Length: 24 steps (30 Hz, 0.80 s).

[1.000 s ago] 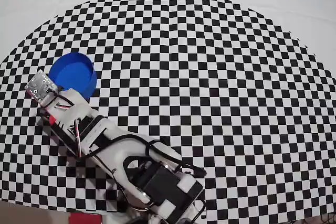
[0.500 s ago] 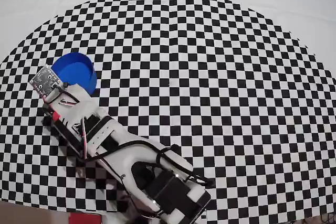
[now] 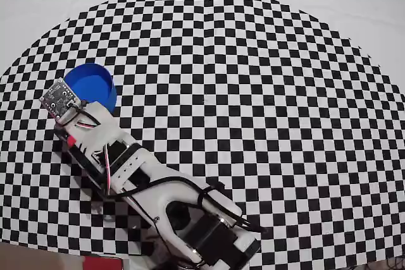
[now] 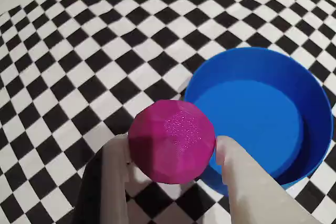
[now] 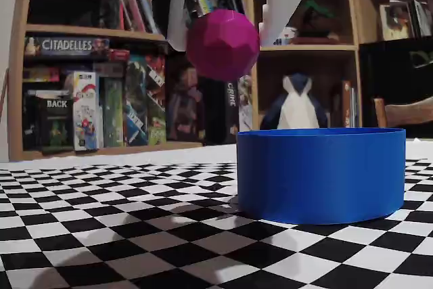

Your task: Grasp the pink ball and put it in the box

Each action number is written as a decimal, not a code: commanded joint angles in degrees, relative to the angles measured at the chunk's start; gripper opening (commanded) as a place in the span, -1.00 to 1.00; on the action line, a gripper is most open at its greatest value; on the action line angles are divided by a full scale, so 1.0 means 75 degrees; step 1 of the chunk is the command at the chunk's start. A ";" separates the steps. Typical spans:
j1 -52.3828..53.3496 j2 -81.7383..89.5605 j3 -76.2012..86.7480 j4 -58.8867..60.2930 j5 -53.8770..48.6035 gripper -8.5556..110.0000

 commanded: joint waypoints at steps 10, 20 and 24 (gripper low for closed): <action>0.0281 0.0293 -0.0129 -0.0012 -0.0047 -0.85; 0.0727 0.0293 -0.0152 -0.0059 -0.0047 -0.85; 0.0891 0.0305 -0.0164 -0.0059 -0.0047 -0.85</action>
